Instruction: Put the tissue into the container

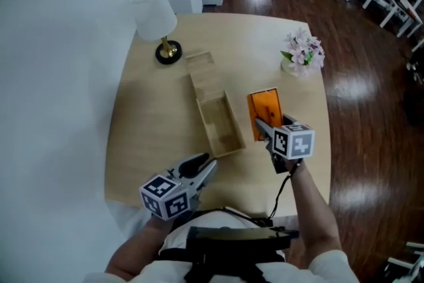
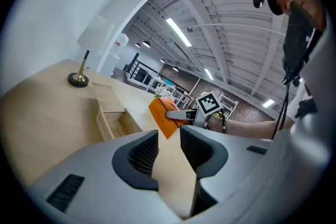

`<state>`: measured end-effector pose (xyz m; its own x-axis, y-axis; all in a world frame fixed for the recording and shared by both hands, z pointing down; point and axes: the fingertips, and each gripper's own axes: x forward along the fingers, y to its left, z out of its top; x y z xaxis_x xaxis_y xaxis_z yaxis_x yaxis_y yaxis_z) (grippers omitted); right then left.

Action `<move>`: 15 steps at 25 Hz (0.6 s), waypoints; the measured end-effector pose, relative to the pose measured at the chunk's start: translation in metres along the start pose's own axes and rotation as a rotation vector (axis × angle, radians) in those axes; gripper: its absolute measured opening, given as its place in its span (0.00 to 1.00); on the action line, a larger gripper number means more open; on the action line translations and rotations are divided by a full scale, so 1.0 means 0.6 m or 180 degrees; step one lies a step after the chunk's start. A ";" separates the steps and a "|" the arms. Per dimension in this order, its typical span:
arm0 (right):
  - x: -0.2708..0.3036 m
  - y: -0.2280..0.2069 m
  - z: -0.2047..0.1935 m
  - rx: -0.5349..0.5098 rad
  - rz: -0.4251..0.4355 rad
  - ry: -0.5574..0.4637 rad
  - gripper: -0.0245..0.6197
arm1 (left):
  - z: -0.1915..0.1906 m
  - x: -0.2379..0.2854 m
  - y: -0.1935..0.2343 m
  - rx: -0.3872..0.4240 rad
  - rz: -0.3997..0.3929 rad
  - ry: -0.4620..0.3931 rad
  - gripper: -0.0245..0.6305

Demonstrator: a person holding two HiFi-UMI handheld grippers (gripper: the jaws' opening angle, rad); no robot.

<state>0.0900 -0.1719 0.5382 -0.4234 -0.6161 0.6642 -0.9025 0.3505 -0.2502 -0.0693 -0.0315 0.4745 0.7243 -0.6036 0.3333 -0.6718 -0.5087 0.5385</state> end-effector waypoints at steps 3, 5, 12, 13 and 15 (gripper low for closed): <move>0.020 0.045 0.010 -0.0069 0.0090 0.0023 0.57 | 0.010 -0.019 0.020 -0.0016 0.0039 -0.0077 0.23; 0.034 0.075 0.013 -0.0100 0.0154 0.0041 0.57 | 0.016 -0.032 0.032 -0.0010 0.0060 -0.0114 0.23; 0.085 0.155 0.010 -0.0107 0.0333 0.0134 0.57 | 0.024 -0.066 0.075 -0.0076 0.0134 -0.0170 0.23; 0.093 0.162 0.006 -0.0096 0.0350 0.0163 0.57 | 0.023 -0.068 0.080 -0.0090 0.0140 -0.0169 0.23; 0.112 0.173 -0.003 -0.0045 0.0386 0.0235 0.57 | 0.023 -0.072 0.089 -0.0117 0.0143 -0.0161 0.23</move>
<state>-0.0319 -0.1758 0.5581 -0.5220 -0.5151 0.6798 -0.8436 0.4295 -0.3223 -0.1386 -0.0406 0.4782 0.6840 -0.6562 0.3187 -0.6966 -0.4579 0.5523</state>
